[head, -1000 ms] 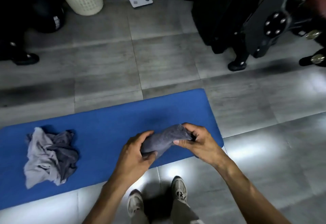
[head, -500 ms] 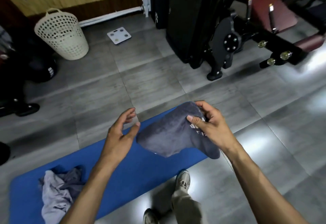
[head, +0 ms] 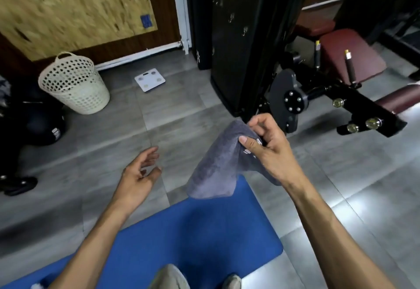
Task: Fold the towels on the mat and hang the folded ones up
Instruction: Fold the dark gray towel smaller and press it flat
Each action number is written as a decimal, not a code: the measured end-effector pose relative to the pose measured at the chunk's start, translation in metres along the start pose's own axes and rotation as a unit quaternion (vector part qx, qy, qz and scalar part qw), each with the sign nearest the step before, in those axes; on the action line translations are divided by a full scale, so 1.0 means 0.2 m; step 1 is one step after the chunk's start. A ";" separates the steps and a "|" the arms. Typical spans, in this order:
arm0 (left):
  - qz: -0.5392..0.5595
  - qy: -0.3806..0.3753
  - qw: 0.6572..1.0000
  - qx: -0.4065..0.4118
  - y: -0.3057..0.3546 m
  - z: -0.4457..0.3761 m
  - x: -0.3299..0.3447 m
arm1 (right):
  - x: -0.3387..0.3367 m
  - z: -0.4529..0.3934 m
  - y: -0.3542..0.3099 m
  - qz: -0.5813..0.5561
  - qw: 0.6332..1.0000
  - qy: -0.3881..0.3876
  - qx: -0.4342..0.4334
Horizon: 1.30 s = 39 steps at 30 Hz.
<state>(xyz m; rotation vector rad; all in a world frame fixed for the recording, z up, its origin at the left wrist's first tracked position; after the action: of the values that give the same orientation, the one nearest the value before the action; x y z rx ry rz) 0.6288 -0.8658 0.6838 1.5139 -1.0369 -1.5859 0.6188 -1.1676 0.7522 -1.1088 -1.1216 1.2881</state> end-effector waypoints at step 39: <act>0.053 -0.117 0.965 0.229 1.35 -4.15 0.29 | -0.80 -3.46 -1.16 -0.092 0.974 0.158 -0.137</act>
<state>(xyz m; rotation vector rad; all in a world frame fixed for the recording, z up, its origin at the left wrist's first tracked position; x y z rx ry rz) 1.4409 -1.1010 0.9044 1.5513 -1.6811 -1.5431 1.3385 -1.3129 0.8928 -1.3252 -1.1498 0.7943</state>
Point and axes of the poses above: each hand's wrist, its own z-axis away from the middle knuckle, its own x-axis out of the palm, y = z × x, the point moved 6 cm from there along -z, towards the middle knuckle, and after that the axes turned 11 degrees about x, right-handed, at the moved point
